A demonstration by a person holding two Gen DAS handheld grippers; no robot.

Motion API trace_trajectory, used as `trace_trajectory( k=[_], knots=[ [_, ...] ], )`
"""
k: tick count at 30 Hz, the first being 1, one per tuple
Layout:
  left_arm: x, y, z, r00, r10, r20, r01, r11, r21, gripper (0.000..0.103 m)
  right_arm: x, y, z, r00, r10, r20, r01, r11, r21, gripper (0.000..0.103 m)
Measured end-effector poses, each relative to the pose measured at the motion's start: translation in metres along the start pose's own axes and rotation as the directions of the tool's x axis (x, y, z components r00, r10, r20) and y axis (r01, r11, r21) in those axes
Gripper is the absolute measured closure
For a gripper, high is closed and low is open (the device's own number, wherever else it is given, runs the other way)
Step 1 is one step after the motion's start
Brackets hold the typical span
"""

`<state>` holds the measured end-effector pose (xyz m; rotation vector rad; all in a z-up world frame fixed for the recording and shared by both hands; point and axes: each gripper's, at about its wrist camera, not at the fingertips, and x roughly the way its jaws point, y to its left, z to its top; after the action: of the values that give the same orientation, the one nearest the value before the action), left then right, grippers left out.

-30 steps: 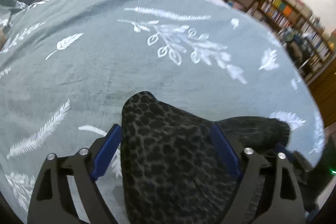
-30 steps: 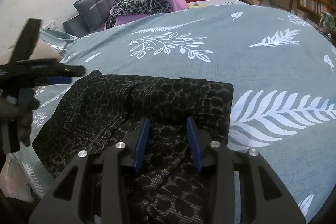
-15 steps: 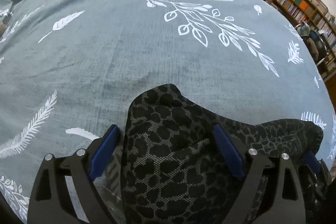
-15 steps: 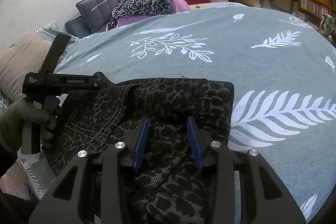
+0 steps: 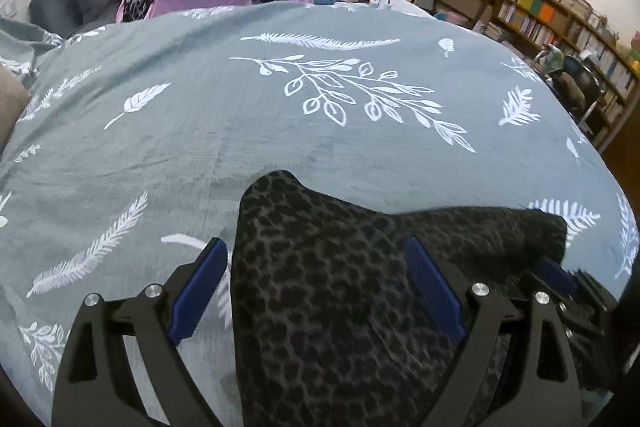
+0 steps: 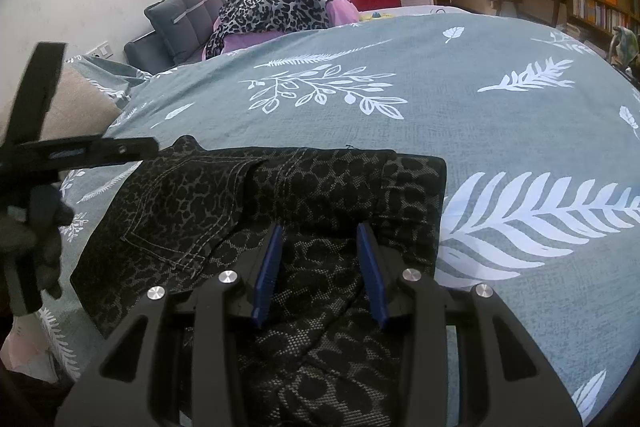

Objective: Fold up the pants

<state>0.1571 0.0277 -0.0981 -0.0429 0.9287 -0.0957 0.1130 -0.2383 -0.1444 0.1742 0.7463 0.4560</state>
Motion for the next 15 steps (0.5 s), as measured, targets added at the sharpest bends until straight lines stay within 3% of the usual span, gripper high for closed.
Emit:
trace_trajectory(
  k=[6,15],
  knots=[
    [-0.012,-0.011,-0.016,1.000,0.030,-0.005,-0.029,0.999,0.039,0.013,0.000,0.001,0.000,1.000,-0.002,0.002,0.002,1.000,-0.001,0.063],
    [-0.002,-0.012,-0.045,0.998,0.031,-0.059,-0.030,0.999,0.014,0.013,0.000,0.002,-0.001,1.000,-0.003,0.002,0.003,1.000,-0.002,0.062]
  ],
)
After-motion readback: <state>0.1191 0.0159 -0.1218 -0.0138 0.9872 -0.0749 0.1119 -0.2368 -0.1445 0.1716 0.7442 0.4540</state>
